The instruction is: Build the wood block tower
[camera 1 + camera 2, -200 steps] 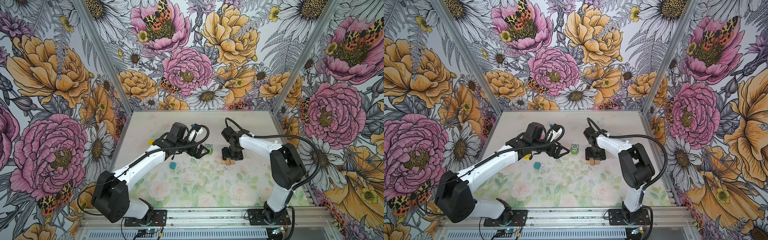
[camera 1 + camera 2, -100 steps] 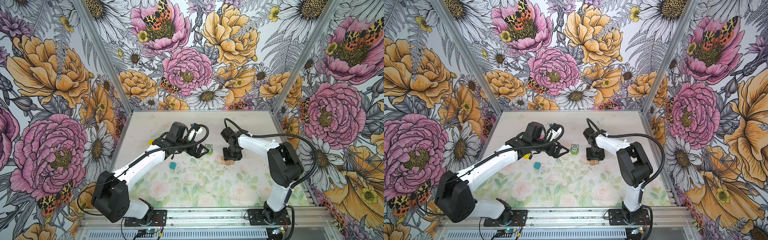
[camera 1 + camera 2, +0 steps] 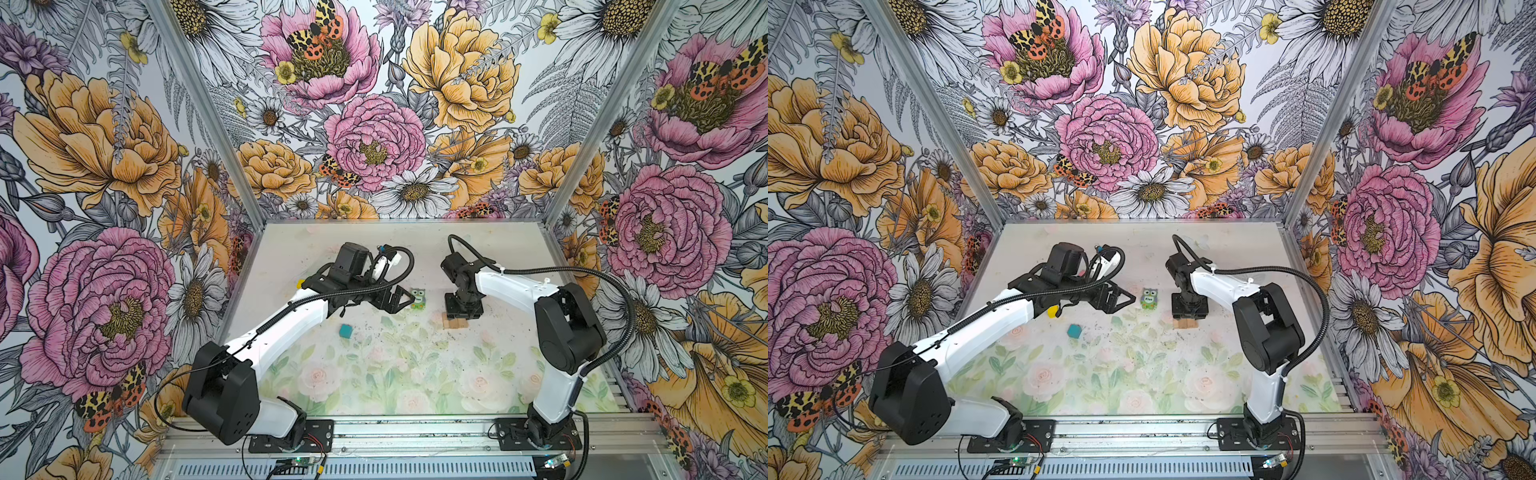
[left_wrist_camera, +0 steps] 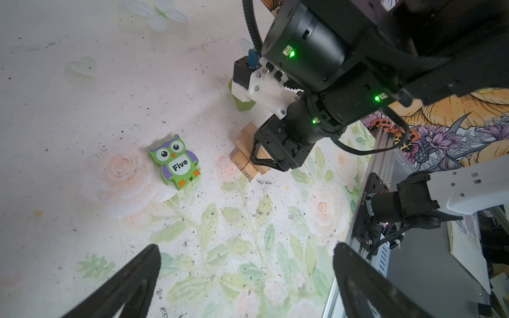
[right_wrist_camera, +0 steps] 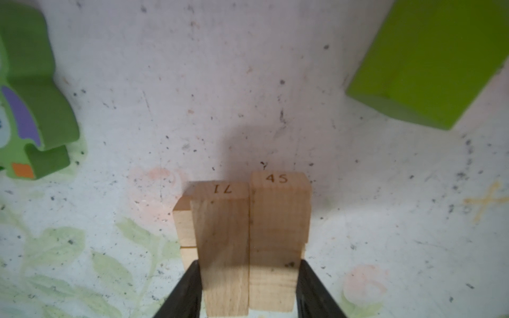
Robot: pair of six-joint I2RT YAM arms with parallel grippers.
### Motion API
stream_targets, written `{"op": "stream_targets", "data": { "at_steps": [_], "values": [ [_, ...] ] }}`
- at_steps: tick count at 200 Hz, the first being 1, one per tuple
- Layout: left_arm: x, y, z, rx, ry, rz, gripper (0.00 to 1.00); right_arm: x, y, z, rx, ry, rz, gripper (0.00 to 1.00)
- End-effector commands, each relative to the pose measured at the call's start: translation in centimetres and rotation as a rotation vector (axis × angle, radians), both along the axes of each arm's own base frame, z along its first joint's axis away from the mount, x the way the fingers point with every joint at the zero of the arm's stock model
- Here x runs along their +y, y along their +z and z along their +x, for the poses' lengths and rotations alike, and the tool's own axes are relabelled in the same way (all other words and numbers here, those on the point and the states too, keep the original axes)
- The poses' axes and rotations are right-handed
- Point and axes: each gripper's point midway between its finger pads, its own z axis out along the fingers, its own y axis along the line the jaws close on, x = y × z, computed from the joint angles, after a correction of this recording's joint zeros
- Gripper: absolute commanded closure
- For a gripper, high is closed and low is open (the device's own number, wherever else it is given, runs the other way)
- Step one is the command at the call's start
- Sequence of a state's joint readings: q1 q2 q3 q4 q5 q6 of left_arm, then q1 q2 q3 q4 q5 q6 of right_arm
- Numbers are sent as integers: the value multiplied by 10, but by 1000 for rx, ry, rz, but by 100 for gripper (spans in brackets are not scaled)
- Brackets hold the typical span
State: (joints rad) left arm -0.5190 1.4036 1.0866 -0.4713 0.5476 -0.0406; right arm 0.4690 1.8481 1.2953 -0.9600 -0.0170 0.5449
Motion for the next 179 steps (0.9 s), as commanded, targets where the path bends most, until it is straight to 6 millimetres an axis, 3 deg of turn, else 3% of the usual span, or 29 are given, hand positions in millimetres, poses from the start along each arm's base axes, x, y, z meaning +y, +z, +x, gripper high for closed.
{"op": "stream_targets", "data": {
  "at_steps": [1, 74, 94, 130, 179],
  "values": [
    [-1, 8, 2, -26, -28, -17, 1, 8, 2, 4, -2, -2, 10, 61],
    [0, 6, 2, -17, -31, -19, 1, 6, -5, -4, 19, -5, -3, 60],
    [0, 6, 3, -17, -31, -19, 1, 6, -5, -3, 18, -4, -3, 54],
    [1, 7, 5, -19, -28, -21, 1, 11, 16, 7, -40, 3, 23, 34],
    [0, 8, 9, -23, -27, -22, 1, 19, 54, 20, -99, -5, 70, 30]
  ]
}}
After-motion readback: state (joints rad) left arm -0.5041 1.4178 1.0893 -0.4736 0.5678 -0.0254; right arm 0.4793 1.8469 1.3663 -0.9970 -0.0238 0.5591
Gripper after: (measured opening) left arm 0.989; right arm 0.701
